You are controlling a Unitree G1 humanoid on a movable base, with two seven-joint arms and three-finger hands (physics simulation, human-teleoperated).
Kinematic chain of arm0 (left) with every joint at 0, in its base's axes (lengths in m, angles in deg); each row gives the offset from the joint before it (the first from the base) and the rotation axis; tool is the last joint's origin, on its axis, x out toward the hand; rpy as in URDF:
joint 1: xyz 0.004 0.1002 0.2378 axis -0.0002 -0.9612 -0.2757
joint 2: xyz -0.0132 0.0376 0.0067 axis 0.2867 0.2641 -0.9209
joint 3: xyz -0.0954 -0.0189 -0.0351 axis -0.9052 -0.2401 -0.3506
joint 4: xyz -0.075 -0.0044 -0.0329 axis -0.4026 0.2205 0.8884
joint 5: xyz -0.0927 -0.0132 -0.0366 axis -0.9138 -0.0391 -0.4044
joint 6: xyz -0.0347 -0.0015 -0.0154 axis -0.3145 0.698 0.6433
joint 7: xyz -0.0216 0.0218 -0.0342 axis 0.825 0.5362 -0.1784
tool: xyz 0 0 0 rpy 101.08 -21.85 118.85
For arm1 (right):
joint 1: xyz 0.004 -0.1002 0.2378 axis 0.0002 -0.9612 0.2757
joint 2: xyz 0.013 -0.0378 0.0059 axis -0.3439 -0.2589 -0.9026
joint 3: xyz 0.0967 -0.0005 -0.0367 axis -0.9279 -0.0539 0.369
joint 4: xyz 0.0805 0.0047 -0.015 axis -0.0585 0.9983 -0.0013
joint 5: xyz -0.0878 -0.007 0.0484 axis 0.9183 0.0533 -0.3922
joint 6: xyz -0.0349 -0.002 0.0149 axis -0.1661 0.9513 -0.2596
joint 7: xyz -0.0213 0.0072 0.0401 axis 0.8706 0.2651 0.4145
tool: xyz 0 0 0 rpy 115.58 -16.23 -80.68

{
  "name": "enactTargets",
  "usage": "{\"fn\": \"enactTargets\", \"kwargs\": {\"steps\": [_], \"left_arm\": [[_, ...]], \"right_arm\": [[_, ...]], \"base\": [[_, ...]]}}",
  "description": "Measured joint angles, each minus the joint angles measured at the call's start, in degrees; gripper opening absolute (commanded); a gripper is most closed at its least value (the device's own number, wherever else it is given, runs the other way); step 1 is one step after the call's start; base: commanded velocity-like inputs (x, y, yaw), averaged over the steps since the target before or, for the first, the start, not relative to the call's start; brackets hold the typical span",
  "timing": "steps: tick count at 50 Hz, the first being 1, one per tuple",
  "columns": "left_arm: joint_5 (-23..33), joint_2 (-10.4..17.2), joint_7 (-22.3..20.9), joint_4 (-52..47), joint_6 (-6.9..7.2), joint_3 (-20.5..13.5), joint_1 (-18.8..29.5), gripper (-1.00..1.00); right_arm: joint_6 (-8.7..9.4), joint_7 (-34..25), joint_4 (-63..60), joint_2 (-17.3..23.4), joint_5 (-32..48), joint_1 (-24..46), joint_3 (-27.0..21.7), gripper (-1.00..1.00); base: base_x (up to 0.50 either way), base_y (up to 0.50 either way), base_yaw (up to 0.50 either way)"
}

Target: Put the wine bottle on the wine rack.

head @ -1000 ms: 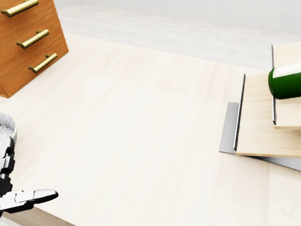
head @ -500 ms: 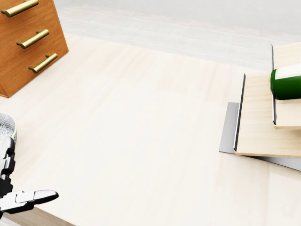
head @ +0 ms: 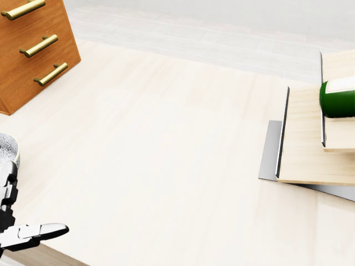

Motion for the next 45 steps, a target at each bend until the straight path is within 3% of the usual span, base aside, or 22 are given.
{"fn": "enactTargets", "kwargs": {"steps": [45], "left_arm": [[0.08,-0.13,-0.01,-0.66,0.41,0.01,-0.25,1.00]], "right_arm": [[0.00,-1.80,-0.48,5.98,-2.91,-8.43,-2.78,0.39]], "base": [[0.00,0.00,0.00]]}}
